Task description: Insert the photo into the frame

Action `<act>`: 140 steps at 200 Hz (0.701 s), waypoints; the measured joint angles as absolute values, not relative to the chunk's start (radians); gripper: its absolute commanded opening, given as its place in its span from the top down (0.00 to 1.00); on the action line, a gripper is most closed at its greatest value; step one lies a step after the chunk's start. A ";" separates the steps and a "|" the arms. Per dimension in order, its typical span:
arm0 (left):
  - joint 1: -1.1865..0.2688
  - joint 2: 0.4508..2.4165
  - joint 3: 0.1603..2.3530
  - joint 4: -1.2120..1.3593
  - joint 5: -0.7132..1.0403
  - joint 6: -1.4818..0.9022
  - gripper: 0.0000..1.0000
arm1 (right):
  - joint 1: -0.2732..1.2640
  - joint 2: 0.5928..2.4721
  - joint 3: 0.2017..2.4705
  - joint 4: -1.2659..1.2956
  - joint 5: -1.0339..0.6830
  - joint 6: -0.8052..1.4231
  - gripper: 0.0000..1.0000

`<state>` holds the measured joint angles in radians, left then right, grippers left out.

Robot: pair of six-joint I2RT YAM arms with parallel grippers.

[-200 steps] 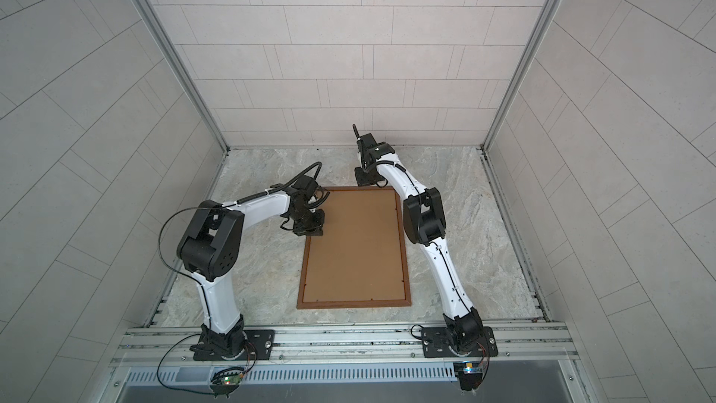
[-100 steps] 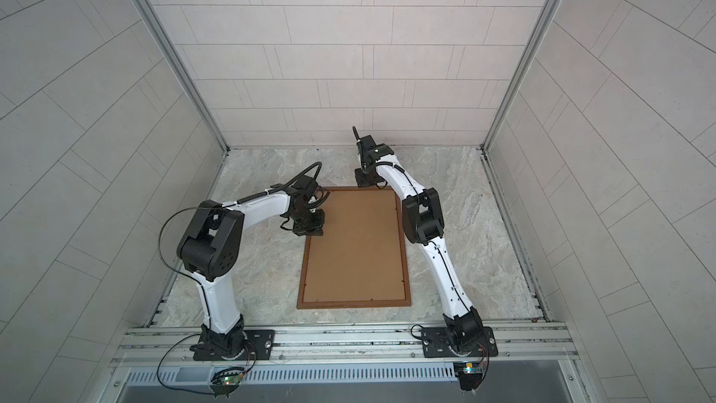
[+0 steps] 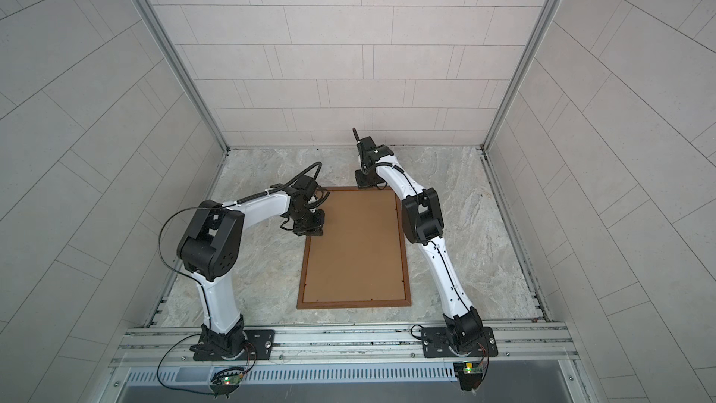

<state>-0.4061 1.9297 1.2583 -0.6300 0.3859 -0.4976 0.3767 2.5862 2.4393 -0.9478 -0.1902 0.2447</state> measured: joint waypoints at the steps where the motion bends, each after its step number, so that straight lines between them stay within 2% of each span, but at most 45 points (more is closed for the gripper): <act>1: -0.406 1.930 1.258 -0.630 0.386 -0.498 1.00 | 0.377 2.586 2.439 -0.948 -0.191 0.245 1.00; 140: -0.406 1.929 1.258 -0.630 0.386 -0.498 1.00 | 0.377 2.579 2.425 -0.954 -0.191 0.247 1.00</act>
